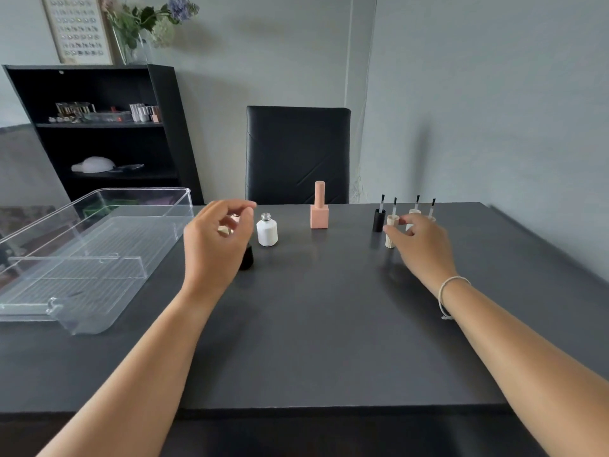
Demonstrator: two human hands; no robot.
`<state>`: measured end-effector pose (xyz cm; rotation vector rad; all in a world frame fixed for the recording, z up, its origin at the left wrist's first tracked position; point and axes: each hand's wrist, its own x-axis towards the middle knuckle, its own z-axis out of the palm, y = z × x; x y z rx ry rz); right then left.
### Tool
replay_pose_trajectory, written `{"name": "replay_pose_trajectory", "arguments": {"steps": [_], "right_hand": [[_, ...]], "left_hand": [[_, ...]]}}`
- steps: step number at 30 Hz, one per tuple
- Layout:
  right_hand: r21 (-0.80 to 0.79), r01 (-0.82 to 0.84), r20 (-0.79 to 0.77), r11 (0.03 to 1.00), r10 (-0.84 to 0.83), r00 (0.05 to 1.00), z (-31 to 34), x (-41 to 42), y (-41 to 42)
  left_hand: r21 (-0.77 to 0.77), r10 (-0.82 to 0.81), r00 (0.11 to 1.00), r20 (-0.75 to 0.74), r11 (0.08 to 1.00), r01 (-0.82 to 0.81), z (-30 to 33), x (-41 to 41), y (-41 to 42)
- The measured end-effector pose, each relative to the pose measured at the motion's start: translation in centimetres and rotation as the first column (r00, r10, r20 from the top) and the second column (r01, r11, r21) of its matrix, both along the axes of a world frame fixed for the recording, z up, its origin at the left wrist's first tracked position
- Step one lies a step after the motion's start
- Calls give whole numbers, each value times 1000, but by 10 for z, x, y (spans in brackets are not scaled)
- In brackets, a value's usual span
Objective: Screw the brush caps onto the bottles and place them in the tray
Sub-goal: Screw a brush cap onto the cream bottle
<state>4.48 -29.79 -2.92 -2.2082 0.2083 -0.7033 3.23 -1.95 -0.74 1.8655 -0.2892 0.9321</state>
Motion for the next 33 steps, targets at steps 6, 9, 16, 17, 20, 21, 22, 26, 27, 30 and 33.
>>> {"name": "replay_pose_trajectory", "arguments": {"steps": [6,9,16,17,20,21,22,26,27,30,33], "right_hand": [[20,-54,8,998,54,999,-1,-2,6],[25,-113,38,993,112,993,-2,-4,14],[-2,-225,77,974,225,971,-4,-12,29],[-10,-230,78,973,230,970,-4,-13,30],[-21,-236,75,972,237,969,-4,-14,31],[-25,-237,73,971,239,968,-4,-14,31],[-30,-239,71,971,240,968,-5,-14,31],[-41,-241,68,970,243,968,-6,-12,32],[-42,-242,68,969,244,967,-6,-12,31],[-49,-254,64,966,257,964,-6,-12,31],[-60,-258,64,964,262,963,-6,-13,32]], "left_hand": [[-40,134,983,-124,989,-140,-2,14,21],[-19,194,956,-222,979,-203,-7,20,30],[35,192,900,-392,980,-194,-20,28,38],[29,179,893,-413,983,-184,-22,30,39],[42,154,876,-458,988,-152,-25,34,40],[56,156,875,-459,988,-147,-26,36,41],[65,159,875,-458,987,-146,-27,37,41],[58,157,871,-466,987,-148,-29,41,44],[54,159,869,-469,987,-151,-29,42,44],[35,164,862,-480,985,-168,-29,44,44],[15,161,861,-483,984,-176,-29,45,44]]}}
